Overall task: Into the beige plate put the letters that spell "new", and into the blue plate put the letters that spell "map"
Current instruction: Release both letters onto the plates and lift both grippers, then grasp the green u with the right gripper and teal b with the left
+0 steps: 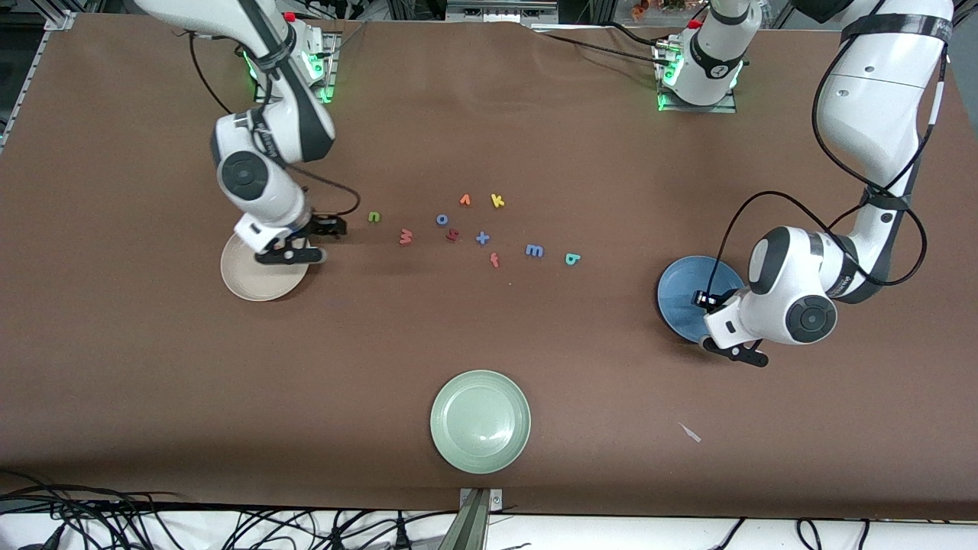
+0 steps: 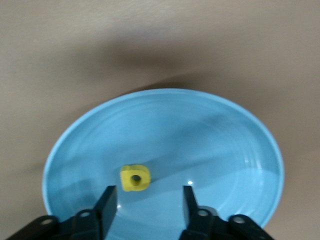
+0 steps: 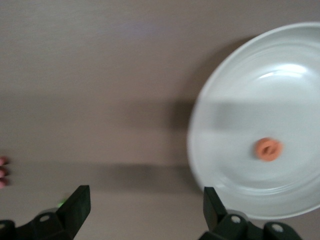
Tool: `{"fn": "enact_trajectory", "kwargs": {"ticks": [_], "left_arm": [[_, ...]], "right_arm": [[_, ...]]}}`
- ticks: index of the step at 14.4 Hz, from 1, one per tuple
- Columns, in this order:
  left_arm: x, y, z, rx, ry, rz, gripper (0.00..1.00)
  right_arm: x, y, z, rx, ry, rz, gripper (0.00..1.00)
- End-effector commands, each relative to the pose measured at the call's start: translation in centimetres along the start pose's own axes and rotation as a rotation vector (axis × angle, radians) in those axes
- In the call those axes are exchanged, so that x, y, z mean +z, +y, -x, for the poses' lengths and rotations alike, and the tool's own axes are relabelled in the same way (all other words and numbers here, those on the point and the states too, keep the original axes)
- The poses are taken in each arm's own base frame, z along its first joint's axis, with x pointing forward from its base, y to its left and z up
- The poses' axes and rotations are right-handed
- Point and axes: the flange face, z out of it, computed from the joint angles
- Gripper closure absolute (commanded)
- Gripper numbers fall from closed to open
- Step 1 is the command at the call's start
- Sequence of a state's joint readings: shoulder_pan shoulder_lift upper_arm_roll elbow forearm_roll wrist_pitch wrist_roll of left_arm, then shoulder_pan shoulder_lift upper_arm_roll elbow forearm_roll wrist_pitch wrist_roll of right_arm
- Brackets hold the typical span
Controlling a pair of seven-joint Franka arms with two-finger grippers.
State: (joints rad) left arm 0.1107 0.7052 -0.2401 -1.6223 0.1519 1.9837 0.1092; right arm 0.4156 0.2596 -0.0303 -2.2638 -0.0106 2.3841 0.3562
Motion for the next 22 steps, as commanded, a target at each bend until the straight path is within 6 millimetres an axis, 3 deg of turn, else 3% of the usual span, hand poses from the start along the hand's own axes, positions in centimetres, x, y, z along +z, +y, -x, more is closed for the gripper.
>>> {"fn": "enact_trajectory", "kwargs": {"ticks": [1,3,6,7,9,13,17,22], "left_arm": [[-2.8,4.0,0.4,-0.042,-0.019,-0.014,0.00],[-3.5,8.1,0.2,-0.162,-0.017,0.003,0.00],[-3.5,13.1,0.1,-0.305,-0.017,0.015,0.00],[-3.5,15.1,0.1,-0.346,-0.017,0.021,0.00],[-2.9,19.3,0.1,-0.443,-0.012,0.007,0.00],[-1.1,25.4,-0.2,-0.701,0.040,0.025,0.00],[2.3,27.9,0.8,-0.929,0.119,0.096,0.00],[3.3,28.5,2.0,-1.104,0.144,0.143,0.00]], "right_arm": [[-0.7,-3.3,2.2,0.051,0.001,-0.014,0.00],[0.0,-4.7,3.5,0.057,0.009,-0.021,0.00],[2.1,-5.0,5.0,0.076,0.025,-0.033,0.00],[2.5,-6.2,5.6,0.074,0.018,-0.034,0.00],[3.3,-6.9,5.9,0.096,0.014,-0.036,0.00],[5.0,-7.0,5.9,0.086,0.005,-0.033,0.01],[6.5,-7.1,5.7,0.084,0.012,-0.043,0.08],[6.5,-7.1,5.6,0.077,0.013,-0.044,0.40]]}}
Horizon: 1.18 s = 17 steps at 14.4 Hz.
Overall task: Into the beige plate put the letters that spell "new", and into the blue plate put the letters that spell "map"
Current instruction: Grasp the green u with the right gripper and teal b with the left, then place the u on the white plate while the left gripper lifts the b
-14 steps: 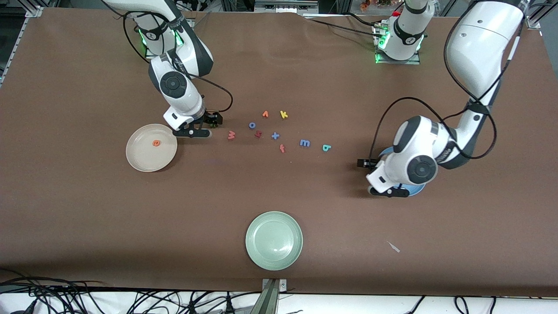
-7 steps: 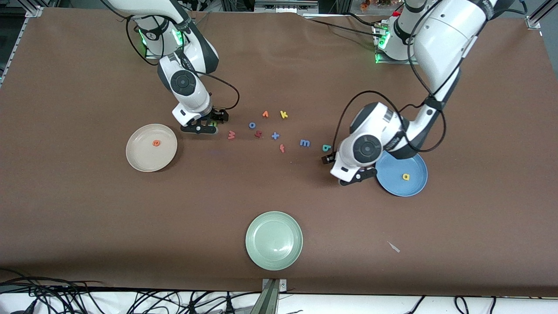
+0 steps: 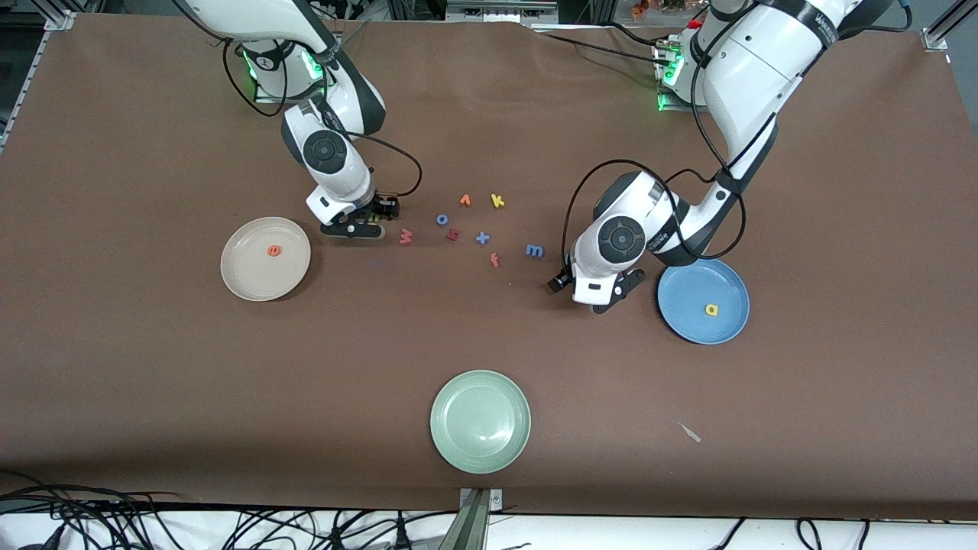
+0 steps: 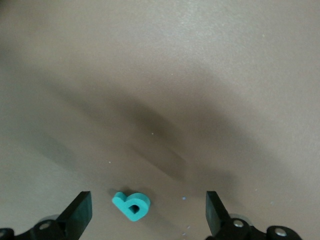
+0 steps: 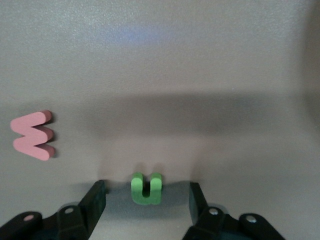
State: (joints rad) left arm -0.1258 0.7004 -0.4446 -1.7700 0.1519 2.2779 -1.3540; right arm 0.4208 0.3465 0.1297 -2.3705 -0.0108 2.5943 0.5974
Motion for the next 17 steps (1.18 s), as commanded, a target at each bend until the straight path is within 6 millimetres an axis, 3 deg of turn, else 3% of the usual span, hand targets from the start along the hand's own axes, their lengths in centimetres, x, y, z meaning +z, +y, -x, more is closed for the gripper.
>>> {"fn": "enact_trajectory", "kwargs": {"ticks": [1,5,7,9,11,13,17], "left_arm": [[-0.3,-1.5,1.5,-0.126,0.038,0.026,0.00],[0.7,-2.1,3.5,-0.241,0.043,0.000,0.00],[0.9,-2.0,3.8,-0.298,0.056,0.001,0.00],[1.2,-2.1,3.8,-0.310,0.077,0.004,0.03],[1.5,-2.0,3.9,-0.307,0.083,0.034,0.06],[1.9,-2.0,3.8,-0.308,0.078,0.050,0.06],[2.7,-2.5,4.1,-0.281,0.094,0.045,0.20]], "right_arm": [[-0.2,0.0,0.1,-0.001,0.012,-0.008,0.49],[-0.2,0.0,0.0,-0.001,0.013,-0.009,0.76],[-0.7,-0.1,-0.2,-0.005,0.019,-0.011,0.83],[-2.8,0.7,-1.5,-0.006,0.003,0.010,0.85],[-5.0,4.1,-3.8,-0.068,-0.057,0.057,0.84],[-5.9,7.6,-5.5,-0.156,-0.067,0.063,0.84],[-5.8,13.1,-7.7,-0.274,-0.068,0.069,0.84]]}}
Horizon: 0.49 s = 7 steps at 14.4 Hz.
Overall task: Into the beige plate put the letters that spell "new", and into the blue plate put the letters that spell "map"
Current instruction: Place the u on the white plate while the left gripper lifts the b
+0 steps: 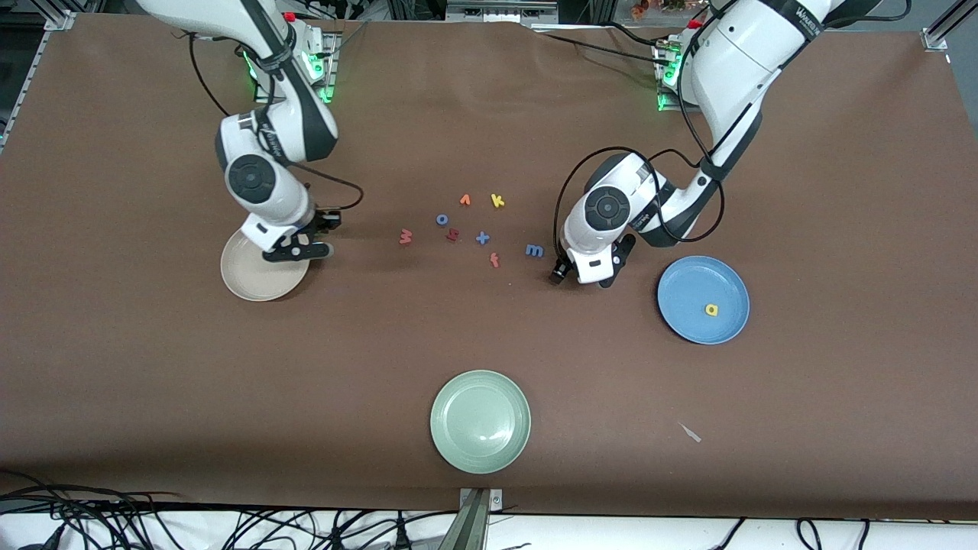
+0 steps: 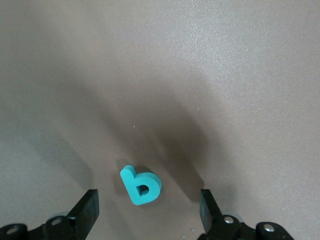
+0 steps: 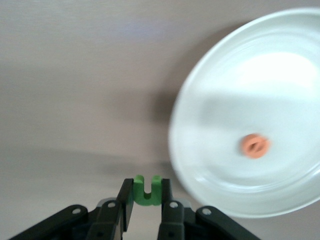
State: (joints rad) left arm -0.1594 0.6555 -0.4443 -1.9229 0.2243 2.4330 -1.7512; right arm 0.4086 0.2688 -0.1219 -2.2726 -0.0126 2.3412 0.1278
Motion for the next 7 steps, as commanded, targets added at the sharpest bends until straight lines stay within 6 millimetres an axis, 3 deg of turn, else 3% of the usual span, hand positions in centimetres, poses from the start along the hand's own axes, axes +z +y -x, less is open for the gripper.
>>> {"fn": "enact_trajectory", "kwargs": {"ticks": [1,3,4,6,7], "left_arm": [[-0.2,-0.6,-0.2,0.006,0.037,0.016,0.26],[-0.2,-0.6,-0.3,0.005,0.037,0.016,0.36],[-0.2,-0.6,-0.4,0.005,0.037,0.016,0.38],[-0.3,-0.5,-0.7,0.018,0.038,0.016,0.66],[-0.3,-0.5,-0.7,0.021,0.038,0.018,0.75]], "right_arm": [[0.1,2.7,-0.5,-0.087,-0.001,0.010,0.83],[-0.3,3.7,-1.4,-0.107,0.004,0.009,0.81],[-0.3,4.3,-1.6,-0.109,0.005,0.008,0.75],[-0.1,4.9,-2.2,-0.074,0.004,0.002,0.00],[-0.5,4.7,-2.4,-0.067,0.012,-0.004,0.00]]}}
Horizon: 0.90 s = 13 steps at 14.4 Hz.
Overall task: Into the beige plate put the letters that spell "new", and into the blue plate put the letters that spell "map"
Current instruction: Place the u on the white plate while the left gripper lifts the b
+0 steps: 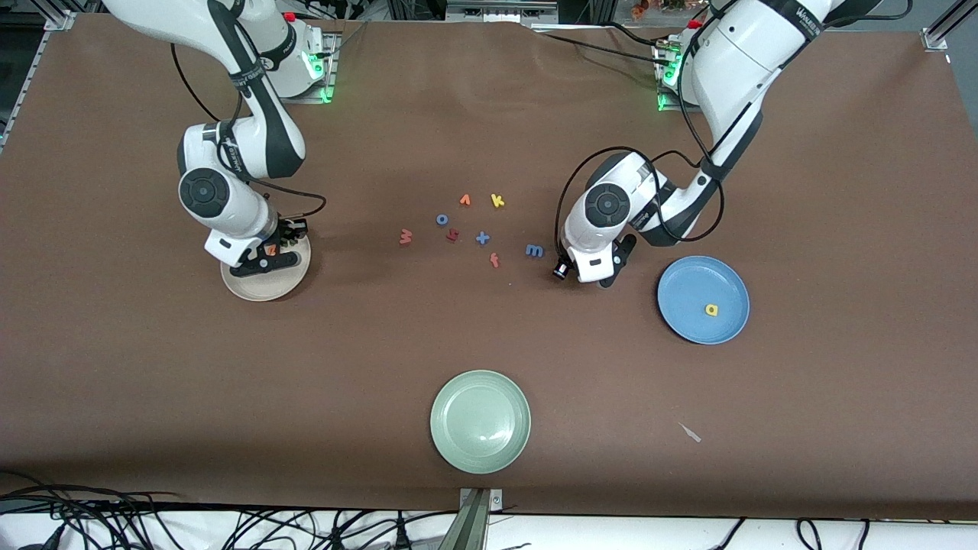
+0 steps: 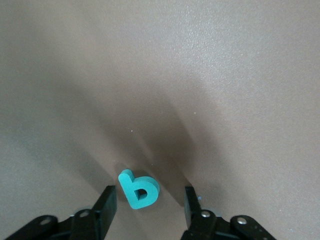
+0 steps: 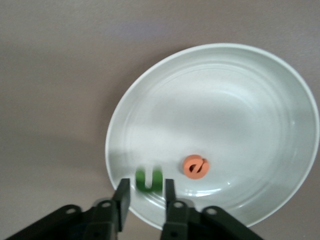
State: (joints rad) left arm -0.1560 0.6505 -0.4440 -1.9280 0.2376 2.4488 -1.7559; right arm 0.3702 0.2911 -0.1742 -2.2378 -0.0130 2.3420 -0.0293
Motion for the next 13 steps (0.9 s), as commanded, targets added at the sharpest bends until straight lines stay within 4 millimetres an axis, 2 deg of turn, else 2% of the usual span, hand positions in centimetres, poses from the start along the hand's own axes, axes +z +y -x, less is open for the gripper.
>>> {"fn": "enact_trajectory", "kwargs": {"ticks": [1,3,5,9,11,13], "left_arm": [[-0.1,-0.5,-0.6,0.017,0.032,0.000,0.79],[-0.1,-0.6,-0.9,0.014,0.036,-0.007,0.87],[-0.2,-0.6,-1.0,0.032,0.055,-0.006,0.88],[-2.4,0.0,-1.5,0.075,0.087,0.000,0.91],[-4.0,-0.2,-3.5,0.161,0.132,-0.071,0.91],[-5.7,-0.6,-6.4,0.235,0.146,-0.118,0.91]], "right_arm": [[-1.0,-0.4,-1.3,0.016,0.006,-0.006,0.00],[-2.7,-3.3,-2.0,0.104,-0.019,-0.007,0.00],[-3.8,-7.3,-2.3,0.181,-0.019,-0.014,0.00],[-3.2,-12.7,-2.4,0.256,0.018,-0.051,0.00],[-1.7,-15.7,-2.5,0.295,0.039,-0.065,0.00],[-0.7,-19.1,-2.4,0.326,0.057,-0.072,0.00]]}}
